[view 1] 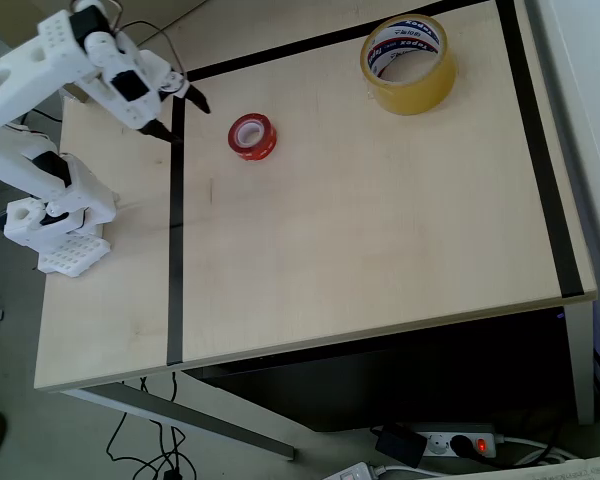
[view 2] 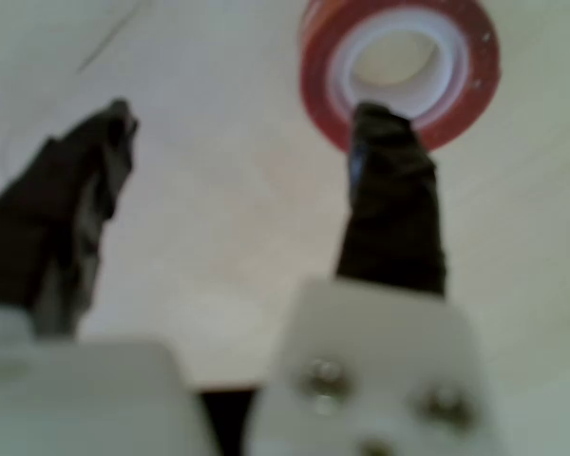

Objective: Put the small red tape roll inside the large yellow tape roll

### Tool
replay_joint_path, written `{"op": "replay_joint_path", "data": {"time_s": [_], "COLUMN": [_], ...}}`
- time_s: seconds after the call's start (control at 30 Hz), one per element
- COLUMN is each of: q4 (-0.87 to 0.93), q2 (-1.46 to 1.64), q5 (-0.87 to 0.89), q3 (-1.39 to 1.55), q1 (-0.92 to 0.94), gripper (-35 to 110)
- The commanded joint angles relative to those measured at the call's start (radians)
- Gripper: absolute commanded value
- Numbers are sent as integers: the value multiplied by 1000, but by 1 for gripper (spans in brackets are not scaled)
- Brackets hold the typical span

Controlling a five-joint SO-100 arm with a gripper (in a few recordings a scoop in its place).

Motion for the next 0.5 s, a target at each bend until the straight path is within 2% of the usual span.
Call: {"op": "replay_joint_path", "data": {"time_s": [0.0, 0.47], "q4": [-74, -167], "q2": [-15, -210], "q5": [-35, -29], "q3": [-66, -140], "q1": [-5, -15], "gripper": [23, 16]}}
